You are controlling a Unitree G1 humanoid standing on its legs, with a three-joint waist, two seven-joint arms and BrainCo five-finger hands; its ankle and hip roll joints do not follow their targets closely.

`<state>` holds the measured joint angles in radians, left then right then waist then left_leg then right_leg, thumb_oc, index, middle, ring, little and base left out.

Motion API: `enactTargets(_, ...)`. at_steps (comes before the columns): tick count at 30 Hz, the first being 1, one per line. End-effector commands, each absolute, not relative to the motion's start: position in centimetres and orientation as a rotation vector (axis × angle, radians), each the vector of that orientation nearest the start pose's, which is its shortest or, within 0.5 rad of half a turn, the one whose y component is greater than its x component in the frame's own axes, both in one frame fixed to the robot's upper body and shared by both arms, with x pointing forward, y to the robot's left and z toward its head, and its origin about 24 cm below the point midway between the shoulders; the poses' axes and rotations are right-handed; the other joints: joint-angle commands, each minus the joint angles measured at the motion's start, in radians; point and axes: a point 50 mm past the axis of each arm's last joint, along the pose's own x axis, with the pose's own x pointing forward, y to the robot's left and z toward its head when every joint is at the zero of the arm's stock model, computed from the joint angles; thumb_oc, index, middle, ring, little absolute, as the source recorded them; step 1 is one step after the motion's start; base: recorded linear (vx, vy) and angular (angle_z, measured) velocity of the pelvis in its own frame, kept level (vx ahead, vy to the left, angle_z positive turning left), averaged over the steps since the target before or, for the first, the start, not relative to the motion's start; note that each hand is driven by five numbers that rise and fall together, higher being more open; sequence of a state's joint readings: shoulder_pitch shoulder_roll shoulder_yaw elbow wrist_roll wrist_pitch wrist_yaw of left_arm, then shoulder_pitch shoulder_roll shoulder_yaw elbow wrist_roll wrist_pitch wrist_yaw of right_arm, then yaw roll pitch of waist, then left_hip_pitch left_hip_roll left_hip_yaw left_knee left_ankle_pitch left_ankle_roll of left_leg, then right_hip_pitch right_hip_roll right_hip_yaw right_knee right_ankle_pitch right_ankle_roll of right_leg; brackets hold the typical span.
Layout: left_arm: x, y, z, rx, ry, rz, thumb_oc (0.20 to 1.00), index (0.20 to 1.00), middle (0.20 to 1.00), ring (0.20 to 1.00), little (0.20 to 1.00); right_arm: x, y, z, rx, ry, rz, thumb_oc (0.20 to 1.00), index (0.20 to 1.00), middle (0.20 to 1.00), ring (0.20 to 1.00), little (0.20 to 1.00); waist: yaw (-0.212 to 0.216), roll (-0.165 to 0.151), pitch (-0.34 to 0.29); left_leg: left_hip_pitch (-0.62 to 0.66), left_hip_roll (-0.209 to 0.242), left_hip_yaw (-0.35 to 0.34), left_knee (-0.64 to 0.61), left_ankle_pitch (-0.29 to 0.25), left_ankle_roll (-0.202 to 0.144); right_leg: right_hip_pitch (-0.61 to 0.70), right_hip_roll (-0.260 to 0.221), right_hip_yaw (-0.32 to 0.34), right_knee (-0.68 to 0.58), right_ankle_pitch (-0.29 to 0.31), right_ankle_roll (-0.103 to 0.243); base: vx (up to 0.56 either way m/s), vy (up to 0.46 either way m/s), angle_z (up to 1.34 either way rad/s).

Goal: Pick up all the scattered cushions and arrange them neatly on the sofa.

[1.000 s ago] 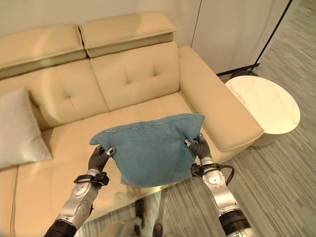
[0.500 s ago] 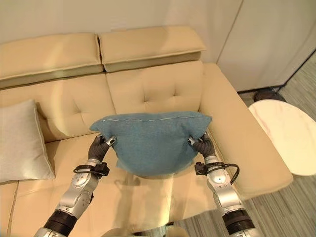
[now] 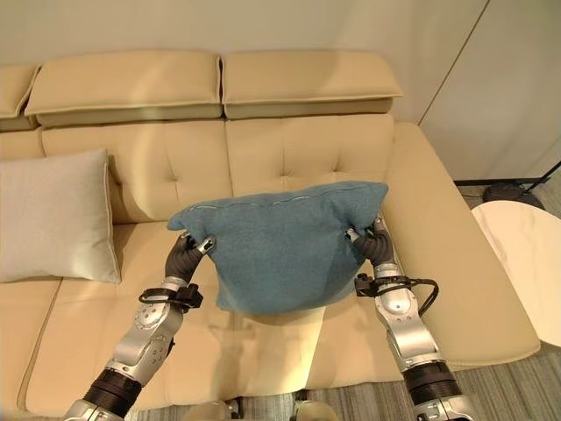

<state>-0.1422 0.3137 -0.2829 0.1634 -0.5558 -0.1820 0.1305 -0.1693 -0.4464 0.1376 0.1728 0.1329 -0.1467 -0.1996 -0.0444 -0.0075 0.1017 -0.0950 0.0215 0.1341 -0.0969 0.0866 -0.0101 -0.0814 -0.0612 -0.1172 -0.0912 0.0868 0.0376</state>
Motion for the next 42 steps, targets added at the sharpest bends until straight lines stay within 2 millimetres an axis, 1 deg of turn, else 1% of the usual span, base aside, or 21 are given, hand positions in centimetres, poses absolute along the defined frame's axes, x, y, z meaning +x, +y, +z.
enactTargets(1,30.0,13.0,11.0,-0.237,-0.338,-0.192,0.2,0.2,0.2,0.2,0.2,30.3,-18.5,13.2,-0.271,-0.44,-0.02,0.2,0.2,0.2,0.2,0.2,0.014,-0.024,-0.081,0.015,0.02,0.02,0.053,-0.089,-0.053,-0.003,-0.061,-0.019,0.023,-0.035,0.107,-0.05,0.071,-0.16)
enactTargets(7,31.6,12.9,12.5,-0.207,-0.368,-0.167,0.2,0.2,0.2,0.2,0.2,32.2,-16.5,14.6,-0.272,-0.467,0.022,0.2,0.2,0.2,0.2,0.2,0.034,-0.026,-0.079,0.003,0.021,0.033,0.017,-0.069,-0.06,-0.034,-0.062,-0.015,0.008,-0.019,0.116,-0.01,0.012,-0.07)
enactTargets(8,32.4,12.7,13.5,-0.187,-0.397,-0.162,0.2,0.2,0.2,0.2,0.2,32.9,-15.9,15.3,-0.289,-0.476,0.035,0.2,0.2,0.2,0.2,0.2,0.036,-0.026,-0.069,-0.015,0.023,0.03,0.011,-0.059,-0.066,-0.056,-0.064,-0.015,0.005,-0.01,0.12,-0.05,-0.032,0.0)
enactTargets(10,33.5,12.4,14.9,-0.163,-0.425,-0.155,0.2,0.2,0.2,0.2,0.2,34.0,-15.2,16.4,-0.315,-0.494,0.044,0.2,0.2,0.2,0.2,0.2,0.035,-0.024,-0.056,-0.047,0.025,0.027,0.01,-0.049,-0.071,-0.09,-0.062,-0.014,0.005,0.001,0.122,-0.1,-0.042,0.02)
enactTargets(11,34.5,12.4,16.4,-0.132,-0.459,-0.143,0.2,0.2,0.2,0.2,0.2,35.0,-14.6,17.5,-0.334,-0.509,0.046,0.2,0.2,0.2,0.2,0.2,0.037,-0.022,-0.043,-0.076,0.028,0.022,0.01,-0.036,-0.076,-0.12,-0.06,-0.016,0.004,0.012,0.123,-0.11,-0.049,0.04)
enactTargets(13,35.4,12.6,18.3,-0.102,-0.508,-0.122,0.2,0.2,0.2,0.2,0.2,36.0,-14.1,19.0,-0.352,-0.53,0.042,0.2,0.2,0.2,0.2,0.2,0.04,-0.021,-0.034,-0.112,0.03,0.014,0.01,-0.023,-0.079,-0.157,-0.054,-0.012,0.004,0.023,0.123,-0.08,-0.042,0.04)
enactTargets(14,36.3,12.7,20.0,-0.082,-0.542,-0.105,0.2,0.2,0.2,0.2,0.2,36.8,-13.7,20.4,-0.36,-0.551,0.034,0.2,0.2,0.2,0.2,0.2,0.039,-0.02,-0.035,-0.153,0.033,0.007,0.01,-0.011,-0.083,-0.197,-0.05,-0.012,0.004,0.033,0.122,-0.06,-0.042,0.04)
enactTargets(16,36.9,12.9,21.6,-0.06,-0.575,-0.091,0.2,0.2,0.2,0.2,0.2,37.4,-13.2,21.7,-0.36,-0.572,0.03,0.2,0.2,0.2,0.2,0.2,0.039,-0.019,-0.036,-0.189,0.033,0.003,0.01,0.001,-0.088,-0.229,-0.046,-0.01,0.004,0.041,0.12,-0.04,-0.035,0.03)
enactTargets(17,37.4,13.3,23.6,-0.021,-0.626,-0.082,0.2,0.2,0.2,0.2,0.2,37.9,-12.9,23.1,-0.381,-0.599,0.024,0.2,0.2,0.2,0.2,0.2,0.036,-0.018,-0.034,-0.222,0.033,-0.003,0.01,0.012,-0.092,-0.262,-0.043,-0.008,0.004,0.049,0.122,0.0,0.0,0.0)
enactTargets(21,38.2,14.0,25.6,0.005,-0.65,-0.05,0.2,0.2,0.2,0.2,0.2,38.7,-12.7,24.4,-0.386,-0.607,0.002,0.2,0.2,0.2,0.2,0.2,0.035,-0.013,-0.035,-0.276,0.034,-0.012,0.01,0.027,-0.1,-0.315,-0.036,-0.011,0.004,0.056,0.125,0.0,-0.007,-0.02)
enactTargets(22,38.4,14.2,25.9,-0.005,-0.646,-0.04,0.2,0.2,0.2,0.2,0.2,39.0,-12.9,24.8,-0.398,-0.602,-0.008,0.2,0.2,0.2,0.2,0.2,0.036,-0.01,-0.033,-0.299,0.032,-0.018,0.01,0.034,-0.105,-0.337,-0.037,-0.016,0.004,0.06,0.127,0.0,0.0,0.0)
enactTargets(24,38.4,14.1,25.7,-0.036,-0.643,-0.038,0.2,0.2,0.2,0.2,0.2,39.2,-13.1,25.2,-0.415,-0.605,-0.02,0.2,0.2,0.2,0.2,0.2,0.037,-0.007,-0.03,-0.318,0.032,-0.023,0.01,0.038,-0.109,-0.354,-0.038,-0.018,0.004,0.062,0.13,0.0,0.0,0.0)
enactTargets(29,38.5,13.8,24.4,-0.088,-0.603,-0.037,0.2,0.2,0.2,0.2,0.2,39.5,-13.8,26.1,-0.488,-0.607,-0.055,0.2,0.2,0.2,0.2,0.2,0.042,-0.009,-0.026,-0.36,0.028,-0.035,0.01,0.048,-0.12,-0.395,-0.039,-0.025,0.004,0.065,0.13,0.04,-0.014,0.07)
enactTargets(33,38.9,13.7,23.4,-0.074,-0.558,-0.03,0.2,0.2,0.2,0.2,0.2,40.2,-15.3,27.2,-0.573,-0.586,-0.113,0.2,0.2,0.2,0.2,0.2,0.055,-0.014,-0.008,-0.395,0.026,-0.046,0.01,0.059,-0.129,-0.429,-0.035,-0.033,0.004,0.067,0.133,0.03,-0.035,0.04)
enactTargets(34,39.1,13.9,23.5,-0.064,-0.549,-0.019,0.247,0.247,0.247,0.247,0.247,40.3,-15.6,27.5,-0.59,-0.581,-0.131,0.341,0.341,0.341,0.341,0.341,0.056,-0.016,-0.008,-0.402,0.026,-0.048,0.01,0.061,-0.13,-0.435,-0.036,-0.034,0.004,0.068,0.134,0.01,-0.037,0.13)
enactTargets(35,39.4,14.0,23.7,-0.058,-0.541,-0.006,0.777,0.777,0.777,0.777,0.777,40.5,-15.8,27.9,-0.61,-0.58,-0.146,0.884,0.884,0.884,0.884,0.884,0.057,-0.017,-0.007,-0.41,0.026,-0.05,0.01,0.063,-0.132,-0.443,-0.036,-0.035,0.004,0.07,0.135,0.0,-0.041,0.14)
enactTargets(36,40.0,14.1,24.4,-0.042,-0.531,0.018,1.0,1.0,1.0,1.0,1.0,40.8,-16.3,28.6,-0.652,-0.567,-0.188,1.0,1.0,1.0,1.0,1.0,0.056,-0.015,-0.005,-0.425,0.025,-0.056,0.01,0.068,-0.136,-0.458,-0.036,-0.037,0.004,0.074,0.138,-0.02,-0.037,0.14)
enactTargets(37,40.4,14.5,25.5,-0.029,-0.534,0.046,1.0,1.0,1.0,1.0,1.0,41.1,-17.2,29.1,-0.684,-0.544,-0.238,1.0,1.0,1.0,1.0,1.0,0.057,-0.014,0.0,-0.437,0.024,-0.061,0.01,0.073,-0.138,-0.465,-0.035,-0.039,0.004,0.077,0.14,-0.01,-0.028,0.19)
enactTargets(38,40.5,14.8,26.0,-0.014,-0.538,0.06,1.0,1.0,1.0,1.0,1.0,41.1,-17.7,29.4,-0.703,-0.536,-0.266,1.0,1.0,1.0,1.0,1.0,0.057,-0.013,0.001,-0.442,0.023,-0.063,0.01,0.075,-0.139,-0.47,-0.035,-0.042,0.004,0.077,0.142,-0.01,-0.005,0.18)
enactTargets(39,40.9,16.0,27.0,0.02,-0.532,0.12,1.0,1.0,1.0,1.0,1.0,41.3,-18.9,29.9,-0.725,-0.508,-0.359,1.0,1.0,1.0,1.0,1.0,0.057,-0.01,-0.001,-0.456,0.022,-0.069,0.01,0.079,-0.142,-0.483,-0.034,-0.044,0.004,0.08,0.145,0.01,0.006,0.13)
enactTargets(42,41.0,17.2,27.6,0.054,-0.534,0.17,1.0,1.0,1.0,1.0,1.0,41.2,-19.8,30.2,-0.716,-0.501,-0.414,1.0,1.0,1.0,1.0,1.0,0.056,-0.009,-0.007,-0.459,0.019,-0.072,0.01,0.078,-0.142,-0.486,-0.034,-0.045,0.004,0.08,0.146,0.01,0.009,-0.02)
